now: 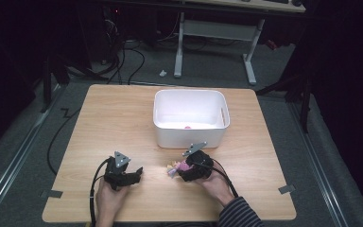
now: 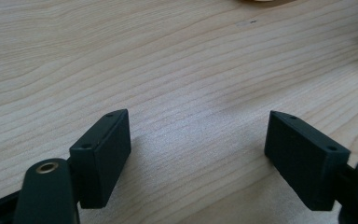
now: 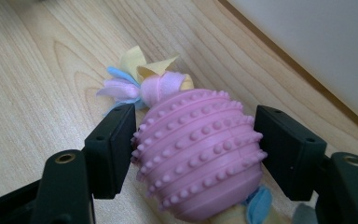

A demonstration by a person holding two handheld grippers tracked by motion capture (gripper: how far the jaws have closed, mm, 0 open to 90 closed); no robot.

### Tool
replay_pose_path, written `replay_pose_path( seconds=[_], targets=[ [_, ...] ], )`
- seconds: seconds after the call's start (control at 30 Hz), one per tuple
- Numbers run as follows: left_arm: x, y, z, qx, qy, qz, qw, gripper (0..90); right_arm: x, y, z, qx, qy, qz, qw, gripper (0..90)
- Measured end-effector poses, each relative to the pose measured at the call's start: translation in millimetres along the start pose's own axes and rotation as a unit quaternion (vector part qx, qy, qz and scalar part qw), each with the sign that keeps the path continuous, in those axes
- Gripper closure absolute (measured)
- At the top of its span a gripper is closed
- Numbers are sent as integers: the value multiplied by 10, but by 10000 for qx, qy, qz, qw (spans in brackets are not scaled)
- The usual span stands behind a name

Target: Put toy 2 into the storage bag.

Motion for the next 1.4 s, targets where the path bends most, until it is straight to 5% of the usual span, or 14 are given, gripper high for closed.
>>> replay_pose_path(
  seconds=[0.37,0.6,1.4],
  targets=[
    [1,0,0,0,3,2,10000,229,8,128,12,205,54,69,9998,326],
    [1,0,0,0,2,1,10000,229,74,313,33,414,-149,-69,9990,327],
    [3,2,2,-3,0,0,10000,228,298,948,1,822,-248,-164,9962,328]
  ],
)
Point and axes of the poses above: each handheld gripper's, and its own axes: y roughly backward along the jaws, z roughly out of its underside, x roughly to its right, the point moved 2 cm from there along -y, roughly forward along the jaws, and after that the axes turned 1 degree about z, right-handed, at the moved point
